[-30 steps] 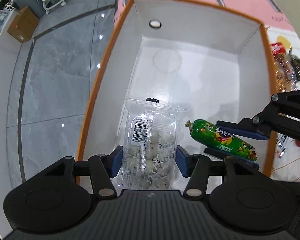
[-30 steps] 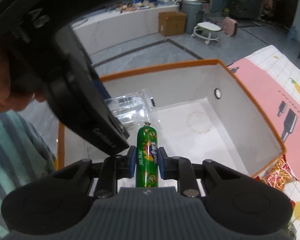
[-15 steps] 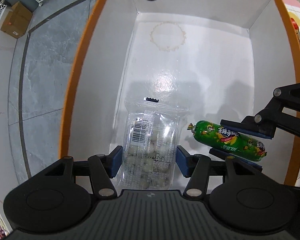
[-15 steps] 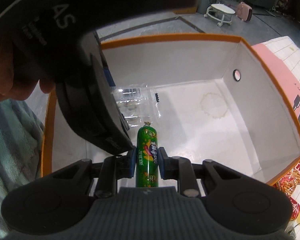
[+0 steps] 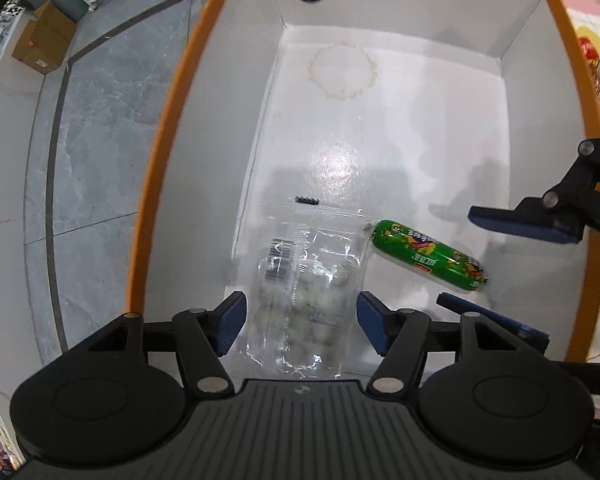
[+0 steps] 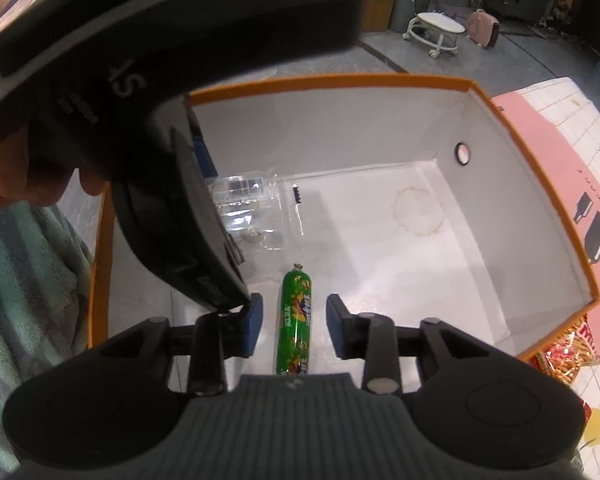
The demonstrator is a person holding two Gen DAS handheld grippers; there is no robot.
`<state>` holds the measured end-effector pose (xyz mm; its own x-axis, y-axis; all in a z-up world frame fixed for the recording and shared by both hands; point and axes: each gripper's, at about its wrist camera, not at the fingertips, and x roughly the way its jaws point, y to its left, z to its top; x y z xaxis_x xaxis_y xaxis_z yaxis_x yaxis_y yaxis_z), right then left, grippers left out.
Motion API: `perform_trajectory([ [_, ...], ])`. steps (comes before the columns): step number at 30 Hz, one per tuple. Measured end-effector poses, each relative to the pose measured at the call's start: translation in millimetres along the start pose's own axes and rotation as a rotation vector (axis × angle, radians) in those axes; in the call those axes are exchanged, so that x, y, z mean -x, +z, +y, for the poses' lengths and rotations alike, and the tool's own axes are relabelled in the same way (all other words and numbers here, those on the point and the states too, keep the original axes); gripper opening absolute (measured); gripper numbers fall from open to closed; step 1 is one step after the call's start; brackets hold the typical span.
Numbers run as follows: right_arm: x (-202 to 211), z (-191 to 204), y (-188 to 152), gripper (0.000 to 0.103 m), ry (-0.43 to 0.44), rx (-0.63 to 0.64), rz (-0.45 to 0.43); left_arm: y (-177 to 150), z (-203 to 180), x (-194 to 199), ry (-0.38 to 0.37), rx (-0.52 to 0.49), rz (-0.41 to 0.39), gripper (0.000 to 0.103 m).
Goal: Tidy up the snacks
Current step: 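Move both tools back over the snack pile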
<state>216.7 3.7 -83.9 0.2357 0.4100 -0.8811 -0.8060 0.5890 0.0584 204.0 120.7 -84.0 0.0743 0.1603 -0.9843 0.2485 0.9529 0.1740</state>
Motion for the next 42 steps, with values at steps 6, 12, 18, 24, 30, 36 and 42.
perform_trajectory([
  [6,26.2,-9.1,-2.1,0.048,-0.025,-0.071,-0.116,-7.8,5.7,26.5,-0.01,0.07,-0.101,0.075],
  [12,65.0,-13.9,-17.6,0.05,-0.05,-0.155,-0.291,-28.7,-1.4,76.9,-0.008,0.126,-0.307,0.076],
  [18,110.8,-20.1,-45.5,0.051,-0.074,-0.244,-0.446,-50.2,-37.7,128.0,-0.006,0.101,-0.495,0.076],
  [24,139.5,-23.5,-82.1,0.052,-0.139,-0.303,-0.506,-67.4,-84.7,155.5,-0.017,0.069,-0.638,0.076],
  [30,159.6,-24.3,-136.9,0.058,-0.181,-0.368,-0.492,-80.1,-124.6,155.3,-0.125,0.082,-0.669,0.076],
  [36,159.1,-34.9,-191.8,0.061,-0.242,-0.461,-0.413,-78.8,-150.1,128.5,-0.235,0.114,-0.588,0.076],
  [42,140.6,-48.0,-235.7,0.061,-0.285,-0.569,-0.308,-74.0,-171.9,96.4,-0.251,0.09,-0.503,0.076],
])
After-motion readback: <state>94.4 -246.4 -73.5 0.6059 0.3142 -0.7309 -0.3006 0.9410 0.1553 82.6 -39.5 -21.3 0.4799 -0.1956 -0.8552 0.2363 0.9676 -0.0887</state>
